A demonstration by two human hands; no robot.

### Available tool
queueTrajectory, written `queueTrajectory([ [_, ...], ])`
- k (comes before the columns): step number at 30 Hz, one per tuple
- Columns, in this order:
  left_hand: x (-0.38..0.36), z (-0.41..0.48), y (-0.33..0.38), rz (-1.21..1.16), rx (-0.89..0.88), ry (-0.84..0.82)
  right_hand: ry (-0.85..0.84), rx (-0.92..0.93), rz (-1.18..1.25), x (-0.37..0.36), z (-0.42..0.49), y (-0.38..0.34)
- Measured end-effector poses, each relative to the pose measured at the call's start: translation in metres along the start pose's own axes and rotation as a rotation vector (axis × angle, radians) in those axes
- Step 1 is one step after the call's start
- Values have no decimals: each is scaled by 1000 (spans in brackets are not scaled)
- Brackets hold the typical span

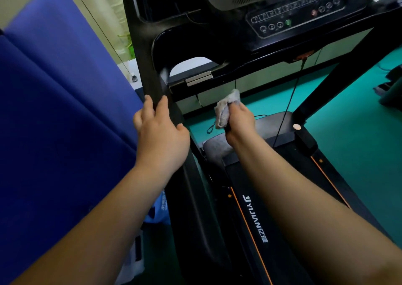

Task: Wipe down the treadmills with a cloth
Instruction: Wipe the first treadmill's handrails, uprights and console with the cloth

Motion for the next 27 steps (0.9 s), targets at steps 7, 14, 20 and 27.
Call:
queueTrajectory([
  [7, -1, 4, 0, -12, 2, 21, 137, 104, -212, -46, 36, -34],
  [14, -3, 6, -1, -47, -7, 22, 99, 27, -369, -18, 52, 12],
  [20, -3, 7, -3, -51, -6, 16, 271, 681, -294, -7, 34, -59],
  [27, -5, 8, -2, -41, -3, 10, 45, 1238, -1244, -82, 42, -80],
])
Point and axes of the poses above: each hand's wrist, its own z-axis towards the middle knuckle, its own x-axis out of the back of the hand, y = z × x, the point moved 7 cm from there along z, towards the middle knuckle, and after that the axes turned 1 degree about z, right-handed, at the moved point
